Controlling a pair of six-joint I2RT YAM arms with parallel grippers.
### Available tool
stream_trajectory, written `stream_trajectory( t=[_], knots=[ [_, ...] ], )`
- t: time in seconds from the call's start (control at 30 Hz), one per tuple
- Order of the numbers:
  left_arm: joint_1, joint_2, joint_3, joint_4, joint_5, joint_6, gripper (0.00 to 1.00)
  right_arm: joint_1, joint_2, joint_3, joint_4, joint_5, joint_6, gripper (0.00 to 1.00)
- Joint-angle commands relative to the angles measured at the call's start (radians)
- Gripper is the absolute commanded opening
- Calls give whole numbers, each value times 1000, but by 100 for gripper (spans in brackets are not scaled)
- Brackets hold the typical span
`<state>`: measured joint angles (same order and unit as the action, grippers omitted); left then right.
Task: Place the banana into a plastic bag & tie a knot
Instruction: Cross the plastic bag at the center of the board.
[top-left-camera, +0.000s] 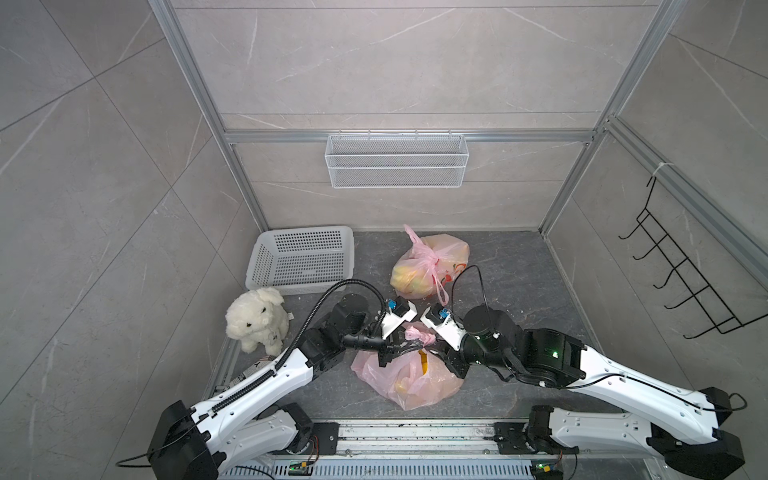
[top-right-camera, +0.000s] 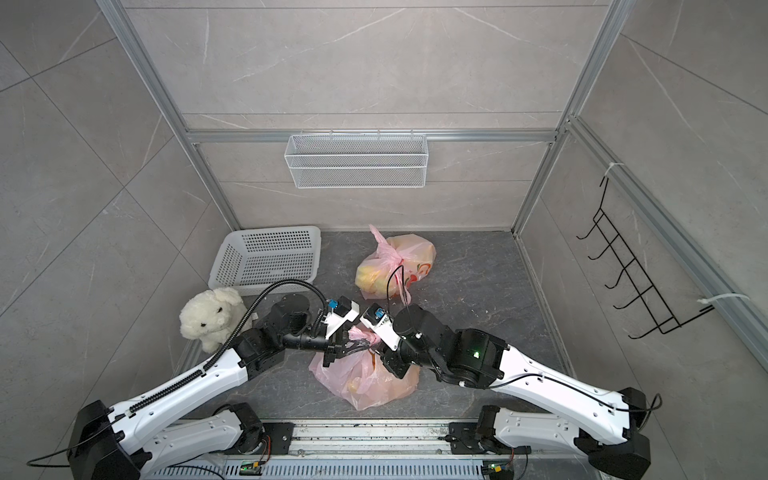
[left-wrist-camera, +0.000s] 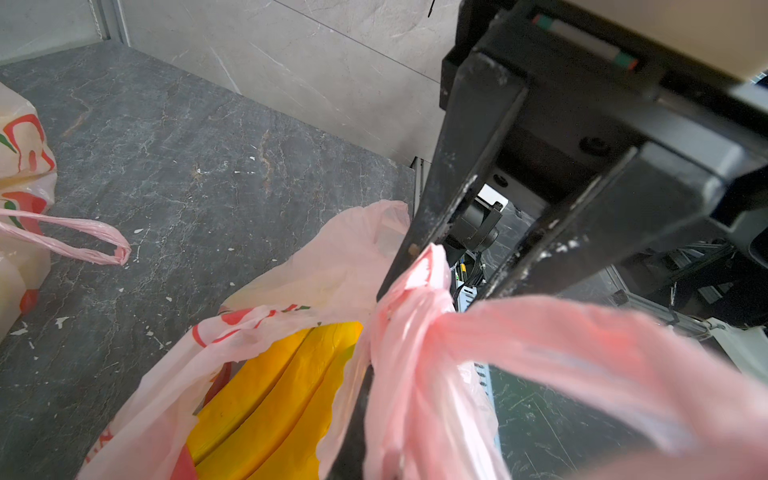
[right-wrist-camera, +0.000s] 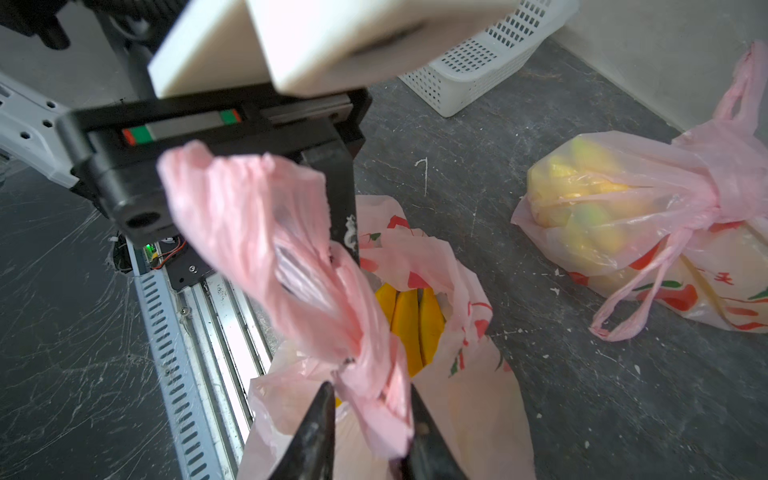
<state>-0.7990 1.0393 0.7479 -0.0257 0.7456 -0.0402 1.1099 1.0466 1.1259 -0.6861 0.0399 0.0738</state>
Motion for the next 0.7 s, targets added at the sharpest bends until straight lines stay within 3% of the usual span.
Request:
stream_trajectory(
  t=[0.0, 0.37, 0.47, 0.67],
  knots=[
    [-8, -23, 7, 23, 51, 28, 0, -8, -2, 24, -13, -44, -13, 29],
    [-16, -27, 5, 24, 65, 34, 0, -9, 53, 32, -17, -47, -25, 12],
    [-16, -30, 5, 24, 60, 32, 0, -9, 58, 31, -13, -17, -23, 0],
    [-15, -46, 14, 4, 14, 5, 0, -9, 44, 24, 11, 123, -1, 0]
  ],
)
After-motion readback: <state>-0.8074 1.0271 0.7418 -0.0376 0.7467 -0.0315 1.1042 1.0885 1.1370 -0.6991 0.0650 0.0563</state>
